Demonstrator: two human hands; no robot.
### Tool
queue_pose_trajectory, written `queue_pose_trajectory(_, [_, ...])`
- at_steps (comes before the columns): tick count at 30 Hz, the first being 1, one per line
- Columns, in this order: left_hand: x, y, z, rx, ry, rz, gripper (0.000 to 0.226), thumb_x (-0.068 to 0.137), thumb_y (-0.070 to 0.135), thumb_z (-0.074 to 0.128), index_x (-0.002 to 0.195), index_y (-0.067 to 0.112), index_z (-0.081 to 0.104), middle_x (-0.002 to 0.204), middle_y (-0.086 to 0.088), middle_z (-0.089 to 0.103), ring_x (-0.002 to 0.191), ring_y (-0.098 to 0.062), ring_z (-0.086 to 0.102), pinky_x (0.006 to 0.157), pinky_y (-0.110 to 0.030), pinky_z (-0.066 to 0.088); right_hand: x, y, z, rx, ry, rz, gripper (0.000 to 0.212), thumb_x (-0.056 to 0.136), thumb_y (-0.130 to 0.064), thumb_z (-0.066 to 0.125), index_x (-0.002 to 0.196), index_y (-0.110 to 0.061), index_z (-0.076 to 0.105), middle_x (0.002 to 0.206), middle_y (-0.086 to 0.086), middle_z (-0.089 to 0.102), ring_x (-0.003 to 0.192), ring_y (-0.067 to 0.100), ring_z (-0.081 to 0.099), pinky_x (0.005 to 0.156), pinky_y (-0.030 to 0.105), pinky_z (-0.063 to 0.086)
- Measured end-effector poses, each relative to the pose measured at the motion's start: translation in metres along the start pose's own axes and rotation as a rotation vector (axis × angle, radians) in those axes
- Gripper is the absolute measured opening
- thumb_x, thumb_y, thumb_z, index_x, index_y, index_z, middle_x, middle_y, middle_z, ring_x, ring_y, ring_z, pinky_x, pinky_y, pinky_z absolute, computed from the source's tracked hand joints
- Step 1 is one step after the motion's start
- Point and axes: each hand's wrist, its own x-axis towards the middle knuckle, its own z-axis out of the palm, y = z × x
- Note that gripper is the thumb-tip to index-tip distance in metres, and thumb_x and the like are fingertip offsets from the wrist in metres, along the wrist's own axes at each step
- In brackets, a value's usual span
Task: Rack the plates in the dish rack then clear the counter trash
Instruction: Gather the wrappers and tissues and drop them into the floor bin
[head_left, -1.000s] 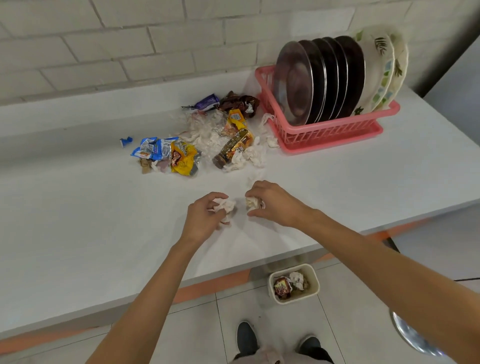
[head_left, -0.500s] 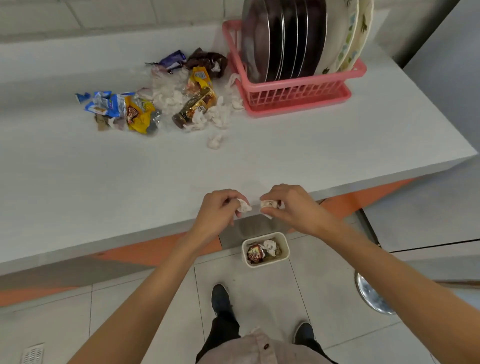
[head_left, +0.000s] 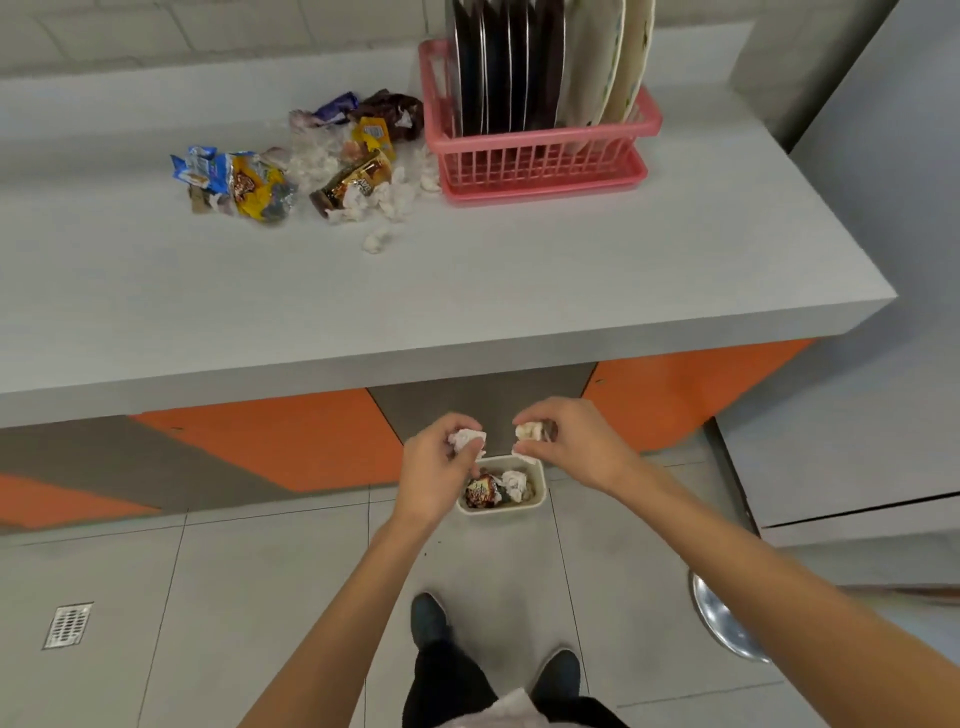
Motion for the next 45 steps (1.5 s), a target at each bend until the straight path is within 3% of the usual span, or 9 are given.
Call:
queue_pose_trajectory(4, [0.005,-0.015,0.022,0.091,-0.044,0.019,0.006,0.084,0.021,0.076,0.085,0.026,0.073,0.077,0.013,0.071,0.063,-0.010,0.066,0.063,-0.039,0.058,-0.011,0.029,0.004,0.020,0.063,0.053,0.038,0.083,-0.029,0.076,0.119,-0.025,0.067,0.098,-0.005,0.063,0.073,0.000,0.052,0.064,0.007,0.034])
queue_pose_trajectory(9, [0.031,-0.069,0.046,0.194,-0.058,0.052,0.007,0.080,0.023,0.079,0.086,0.026,0.078,0.088,0.015,0.065,0.076,-0.003,0.062,0.071,-0.024,0.052,0.003,0.080,0.046,0.044,-0.006,0.109,0.018,0.082,-0.023,0.077,0.100,-0.022,0.075,0.099,-0.005,0.059,0.080,0.007,0.054,0.073,0.015,0.037])
queue_pose_trajectory(18, [0.088,-0.239,0.121,0.202,-0.077,-0.036,0.017,0.079,0.021,0.078,0.093,0.032,0.076,0.085,0.018,0.071,0.066,0.002,0.057,0.060,-0.012,0.043,0.054,0.208,0.188,0.102,0.056,0.174,0.049,0.079,-0.025,0.080,0.125,-0.019,0.065,0.101,-0.008,0.059,0.072,-0.005,0.049,0.073,0.012,0.034])
queue_pose_trajectory(22, [0.124,-0.315,0.160,0.202,-0.098,-0.019,0.013,0.079,0.011,0.077,0.085,0.023,0.077,0.079,0.016,0.068,0.059,0.008,0.052,0.057,-0.006,0.035,0.090,0.278,0.252,0.097,0.075,0.193,0.049,0.079,-0.021,0.080,0.124,-0.016,0.065,0.114,-0.003,0.063,0.088,0.001,0.052,0.075,0.004,0.031])
queue_pose_trajectory(25, [0.158,-0.368,0.186,0.275,-0.211,0.046,0.011,0.081,0.010,0.073,0.086,0.019,0.077,0.081,0.015,0.068,0.056,0.009,0.050,0.058,-0.006,0.034,0.115,0.328,0.298,0.104,0.100,0.179,0.046,0.078,-0.016,0.081,0.122,-0.019,0.067,0.110,-0.005,0.064,0.076,-0.006,0.051,0.072,0.000,0.032])
queue_pose_trajectory(33, [0.229,-0.494,0.266,0.472,-0.269,0.150,0.011,0.084,0.025,0.071,0.094,0.025,0.075,0.087,0.013,0.071,0.058,0.002,0.055,0.068,-0.019,0.042,0.164,0.440,0.388,-0.010,0.076,0.150,0.050,0.075,-0.016,0.081,0.122,-0.025,0.067,0.109,-0.005,0.062,0.086,0.009,0.057,0.077,0.016,0.039])
queue_pose_trajectory(36, [0.237,-0.519,0.284,0.452,-0.348,0.161,0.028,0.085,0.035,0.072,0.111,0.026,0.068,0.107,0.011,0.070,0.068,-0.003,0.068,0.072,-0.010,0.048,0.174,0.463,0.400,-0.070,0.047,0.120,0.053,0.077,-0.017,0.079,0.127,-0.026,0.064,0.115,-0.004,0.060,0.091,0.009,0.058,0.083,0.016,0.039])
queue_pose_trajectory(40, [0.241,-0.532,0.286,0.451,-0.345,0.164,0.049,0.091,0.039,0.064,0.136,0.025,0.052,0.119,0.007,0.064,0.058,-0.011,0.069,0.079,-0.035,0.057,0.178,0.471,0.402,-0.104,-0.059,0.130,0.054,0.089,-0.023,0.069,0.140,-0.026,0.051,0.131,0.000,0.051,0.102,0.015,0.058,0.088,0.017,0.036])
queue_pose_trajectory(45, [0.218,-0.510,0.274,0.306,-0.252,0.128,0.029,0.095,0.017,0.057,0.124,0.019,0.060,0.095,0.013,0.065,0.062,-0.008,0.068,0.064,-0.020,0.053,0.158,0.457,0.393,-0.080,0.001,0.121,0.038,0.093,-0.020,0.062,0.131,-0.021,0.060,0.130,-0.005,0.052,0.111,0.009,0.052,0.084,0.010,0.028])
